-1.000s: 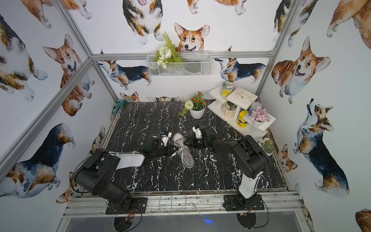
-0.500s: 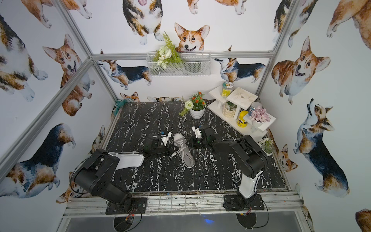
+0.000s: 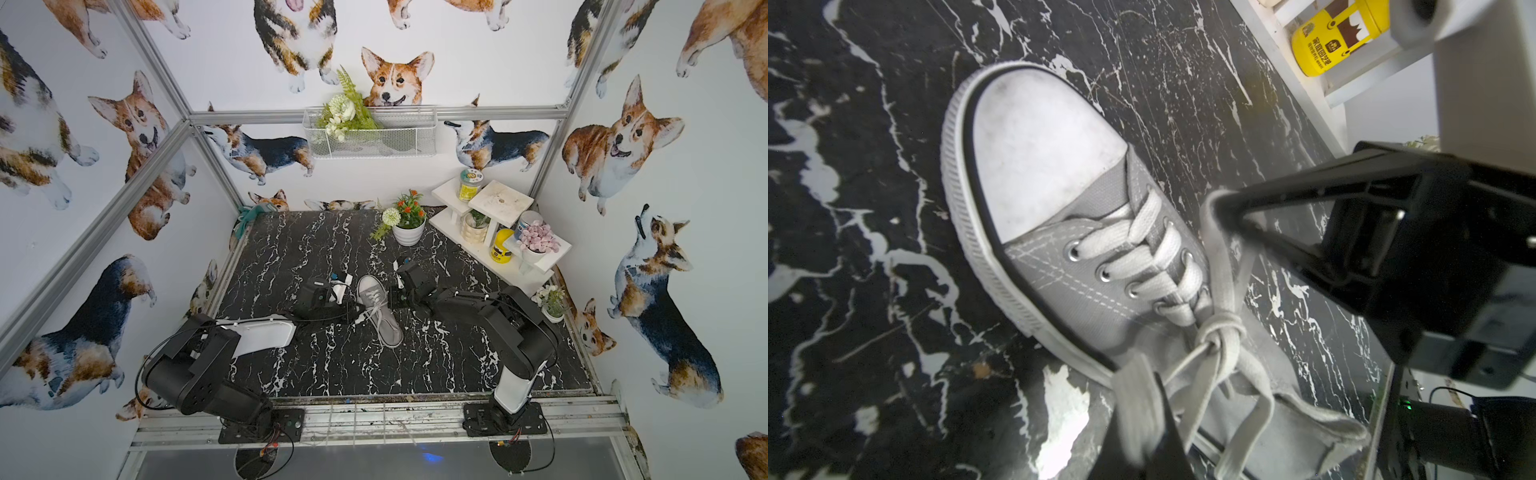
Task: Tie the shoes
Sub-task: Tie the shoelace on the shoe.
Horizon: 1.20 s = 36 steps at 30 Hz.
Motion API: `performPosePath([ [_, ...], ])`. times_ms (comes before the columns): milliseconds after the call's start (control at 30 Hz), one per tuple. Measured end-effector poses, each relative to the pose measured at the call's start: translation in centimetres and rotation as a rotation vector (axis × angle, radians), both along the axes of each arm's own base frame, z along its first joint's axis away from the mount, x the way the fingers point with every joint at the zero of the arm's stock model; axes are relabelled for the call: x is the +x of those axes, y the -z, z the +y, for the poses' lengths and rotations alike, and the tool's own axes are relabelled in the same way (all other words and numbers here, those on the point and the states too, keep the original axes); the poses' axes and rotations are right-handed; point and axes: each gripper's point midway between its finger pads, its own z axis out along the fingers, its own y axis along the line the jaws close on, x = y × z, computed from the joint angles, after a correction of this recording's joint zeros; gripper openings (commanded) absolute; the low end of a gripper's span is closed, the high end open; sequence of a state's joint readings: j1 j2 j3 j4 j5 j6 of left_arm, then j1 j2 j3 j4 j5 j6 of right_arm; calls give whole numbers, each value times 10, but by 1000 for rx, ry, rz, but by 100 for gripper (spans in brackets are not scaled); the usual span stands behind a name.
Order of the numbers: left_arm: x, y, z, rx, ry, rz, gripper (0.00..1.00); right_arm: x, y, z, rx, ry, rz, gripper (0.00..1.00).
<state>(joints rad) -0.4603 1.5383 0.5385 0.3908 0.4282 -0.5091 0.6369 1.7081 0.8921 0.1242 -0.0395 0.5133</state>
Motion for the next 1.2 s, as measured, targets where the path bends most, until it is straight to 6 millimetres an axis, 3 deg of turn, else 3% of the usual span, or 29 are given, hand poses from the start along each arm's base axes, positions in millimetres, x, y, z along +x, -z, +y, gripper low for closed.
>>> performPosePath([
  [467,0,5,4,44,4,-20,0,6,12,-23,-228,54,-59,0],
  [1200,-1,11,8,72,-11,-43,0,13,16,-38,-291,76,-72,0],
])
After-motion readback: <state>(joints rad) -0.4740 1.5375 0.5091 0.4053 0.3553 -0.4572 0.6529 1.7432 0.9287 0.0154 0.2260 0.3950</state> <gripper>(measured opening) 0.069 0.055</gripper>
